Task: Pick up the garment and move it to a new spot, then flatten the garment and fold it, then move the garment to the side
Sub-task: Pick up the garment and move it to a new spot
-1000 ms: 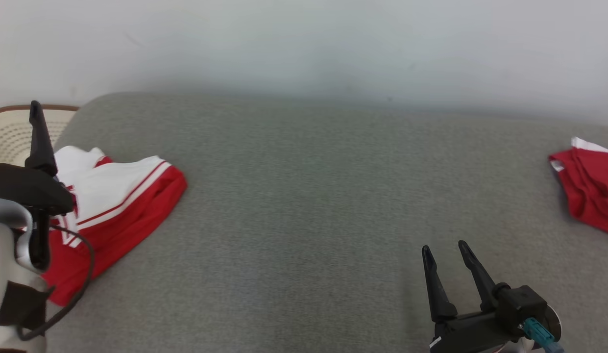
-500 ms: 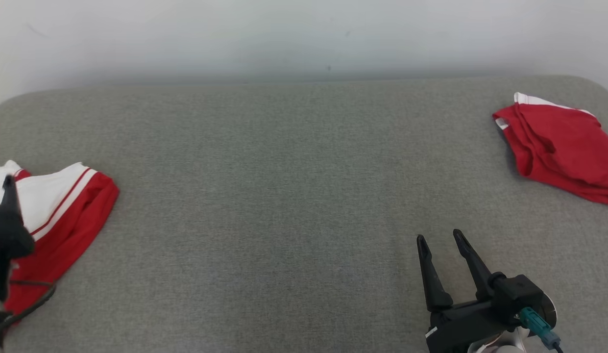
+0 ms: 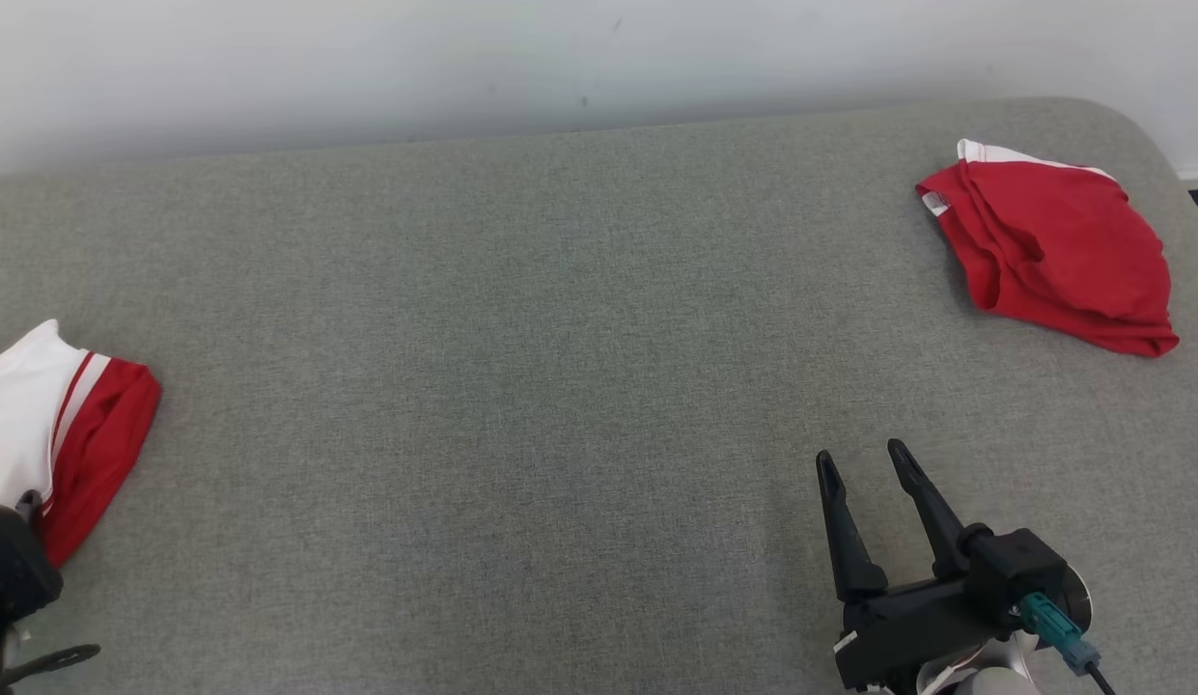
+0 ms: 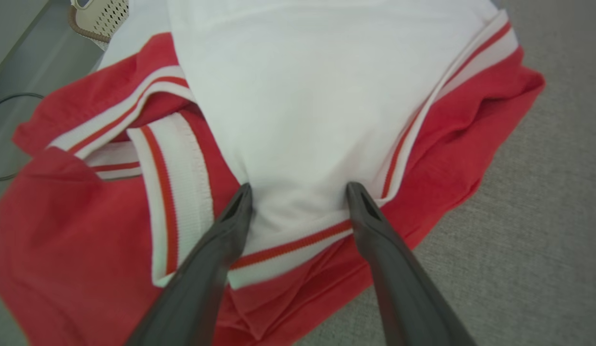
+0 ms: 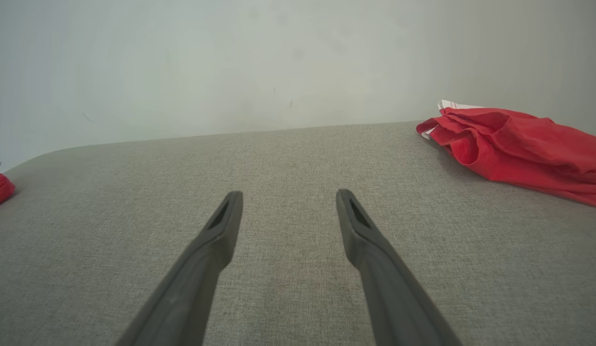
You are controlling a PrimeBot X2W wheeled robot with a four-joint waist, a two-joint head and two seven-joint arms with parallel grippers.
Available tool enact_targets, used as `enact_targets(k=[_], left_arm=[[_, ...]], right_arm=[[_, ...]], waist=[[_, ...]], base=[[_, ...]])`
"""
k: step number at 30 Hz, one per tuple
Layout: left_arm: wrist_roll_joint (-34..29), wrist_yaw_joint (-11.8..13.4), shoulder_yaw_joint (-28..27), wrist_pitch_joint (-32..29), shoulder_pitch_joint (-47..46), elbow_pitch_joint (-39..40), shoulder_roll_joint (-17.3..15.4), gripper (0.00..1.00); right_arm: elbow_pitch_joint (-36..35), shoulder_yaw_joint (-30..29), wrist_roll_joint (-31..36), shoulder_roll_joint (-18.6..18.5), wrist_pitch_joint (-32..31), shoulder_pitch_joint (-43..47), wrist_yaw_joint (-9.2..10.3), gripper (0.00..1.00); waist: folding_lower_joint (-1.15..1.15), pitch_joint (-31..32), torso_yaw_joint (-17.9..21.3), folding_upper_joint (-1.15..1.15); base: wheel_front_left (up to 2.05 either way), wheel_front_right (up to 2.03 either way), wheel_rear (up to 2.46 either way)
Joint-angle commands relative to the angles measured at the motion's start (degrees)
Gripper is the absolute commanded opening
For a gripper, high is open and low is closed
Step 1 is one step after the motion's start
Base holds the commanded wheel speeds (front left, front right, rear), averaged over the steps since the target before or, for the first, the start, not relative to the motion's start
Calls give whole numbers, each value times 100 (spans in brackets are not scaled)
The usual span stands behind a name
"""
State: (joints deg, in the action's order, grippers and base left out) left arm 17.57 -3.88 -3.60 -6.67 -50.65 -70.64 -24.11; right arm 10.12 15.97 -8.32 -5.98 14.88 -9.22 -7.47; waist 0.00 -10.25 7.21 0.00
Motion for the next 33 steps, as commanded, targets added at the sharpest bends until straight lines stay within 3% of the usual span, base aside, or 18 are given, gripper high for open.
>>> enact_targets(k=[1, 2, 3, 4, 13, 20, 29, 33], left_arm=[[-25, -25, 23, -29, 125, -96, -19, 100], [-46, -17, 51, -26, 136, -115, -29, 100], [-73, -21, 85, 4, 137, -120, -38, 24], [-81, -20, 106, 106, 127, -104, -53, 0], [-89, -101, 200, 1051, -154, 133, -19, 0], [-149, -271, 486, 1842, -562, 645, 184, 0], [-126, -351, 1275, 2029, -939, 1932, 585, 0], [-14, -350, 1722, 1815, -849, 2793, 581, 0]], right_arm=[[8, 15, -29, -25, 32, -77, -5, 100], [9, 9, -23, -28, 33, -69, -5, 100], [9, 4, -20, -29, 33, -58, -5, 100], [10, -3, -16, -30, 34, -56, -5, 100], [16, -103, 25, -30, 36, 3, -5, 100], [23, -223, 33, -6, 37, 72, -5, 100], [26, -324, -10, 40, 37, 193, -5, 100], [32, -353, -31, 97, 36, 257, -5, 100]], waist=[[0, -31, 48, 0], [0, -35, 56, 0], [0, -37, 60, 0], [0, -41, 63, 0], [0, 30, -49, 0], [0, 188, -222, 0], [0, 412, -179, 0], [0, 492, 9, 0]], base=[[0, 0, 0], [0, 0, 0], [0, 0, 0], [0, 0, 0], [0, 0, 0], [0, 0, 0], [0, 0, 0], [0, 0, 0]])
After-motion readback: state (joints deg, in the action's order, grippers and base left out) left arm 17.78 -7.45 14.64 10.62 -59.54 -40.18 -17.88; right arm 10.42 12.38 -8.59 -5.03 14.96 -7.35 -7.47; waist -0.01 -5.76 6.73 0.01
